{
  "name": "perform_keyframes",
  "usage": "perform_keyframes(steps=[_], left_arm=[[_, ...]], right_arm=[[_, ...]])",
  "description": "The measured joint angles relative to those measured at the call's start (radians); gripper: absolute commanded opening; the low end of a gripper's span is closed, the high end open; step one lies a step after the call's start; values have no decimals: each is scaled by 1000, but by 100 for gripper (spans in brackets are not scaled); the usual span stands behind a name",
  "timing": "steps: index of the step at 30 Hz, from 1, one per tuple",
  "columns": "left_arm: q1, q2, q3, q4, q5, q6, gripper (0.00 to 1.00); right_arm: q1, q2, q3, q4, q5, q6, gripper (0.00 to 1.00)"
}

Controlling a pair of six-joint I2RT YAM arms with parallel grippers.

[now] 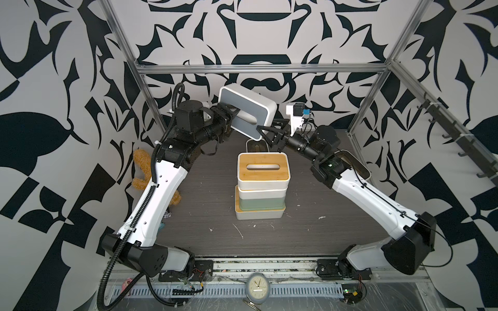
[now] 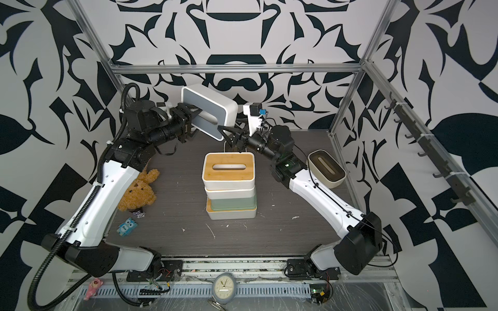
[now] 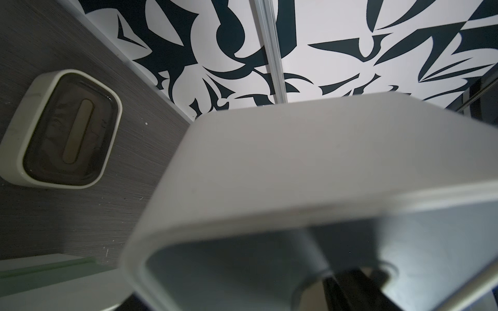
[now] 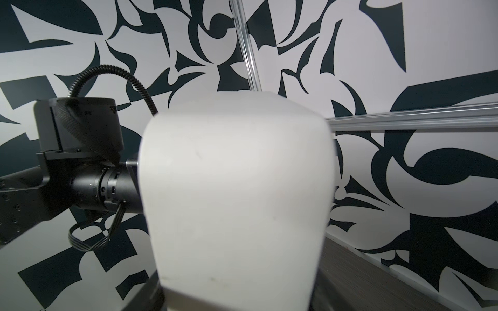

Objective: Stack the tissue boxes
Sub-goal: Pick up the tissue box from the center of the board.

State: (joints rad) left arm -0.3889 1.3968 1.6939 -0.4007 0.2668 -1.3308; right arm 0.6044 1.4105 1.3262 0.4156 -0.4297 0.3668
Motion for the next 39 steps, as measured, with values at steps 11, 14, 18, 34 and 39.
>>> perform_keyframes(steps=[11, 14, 18, 34, 39], left_arm=[[3, -62, -30, 3, 11, 90, 99], [3, -72, -31, -11, 15, 137, 100], [3, -94, -31, -59, 11, 243, 99], [24, -356, -134, -139, -162, 700, 99], [24, -355, -219, -107, -154, 774, 99]], right_arm=[[0, 0, 0, 7, 82, 12, 20], [0, 0, 0, 6, 112, 19, 19], [0, 0, 6, -20, 154, 29, 19], [-66, -105, 233, -450, 123, 213, 19], [-215, -120, 277, -505, -6, 374, 18]])
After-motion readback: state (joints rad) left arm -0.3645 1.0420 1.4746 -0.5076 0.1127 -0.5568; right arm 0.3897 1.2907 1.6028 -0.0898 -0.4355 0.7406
